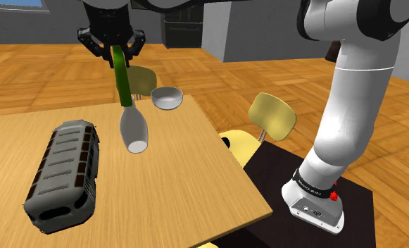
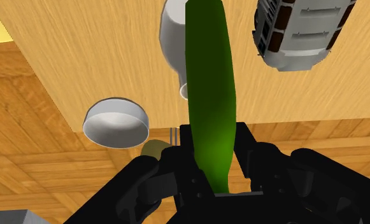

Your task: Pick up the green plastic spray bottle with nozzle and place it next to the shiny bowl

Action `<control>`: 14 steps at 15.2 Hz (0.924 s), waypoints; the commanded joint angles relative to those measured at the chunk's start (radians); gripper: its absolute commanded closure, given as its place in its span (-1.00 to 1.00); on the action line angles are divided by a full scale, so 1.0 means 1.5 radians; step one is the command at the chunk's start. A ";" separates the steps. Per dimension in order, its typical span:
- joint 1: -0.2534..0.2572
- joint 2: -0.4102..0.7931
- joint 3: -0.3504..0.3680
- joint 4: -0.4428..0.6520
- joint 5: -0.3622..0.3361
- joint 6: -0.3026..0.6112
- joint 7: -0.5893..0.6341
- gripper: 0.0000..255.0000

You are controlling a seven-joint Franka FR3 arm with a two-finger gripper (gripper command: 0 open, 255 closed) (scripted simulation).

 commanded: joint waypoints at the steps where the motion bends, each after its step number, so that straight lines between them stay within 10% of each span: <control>1: -0.013 0.013 -0.010 0.000 -0.009 0.019 -0.015 1.00; 14: -0.048 0.153 -0.091 0.052 -0.099 0.124 -0.095 1.00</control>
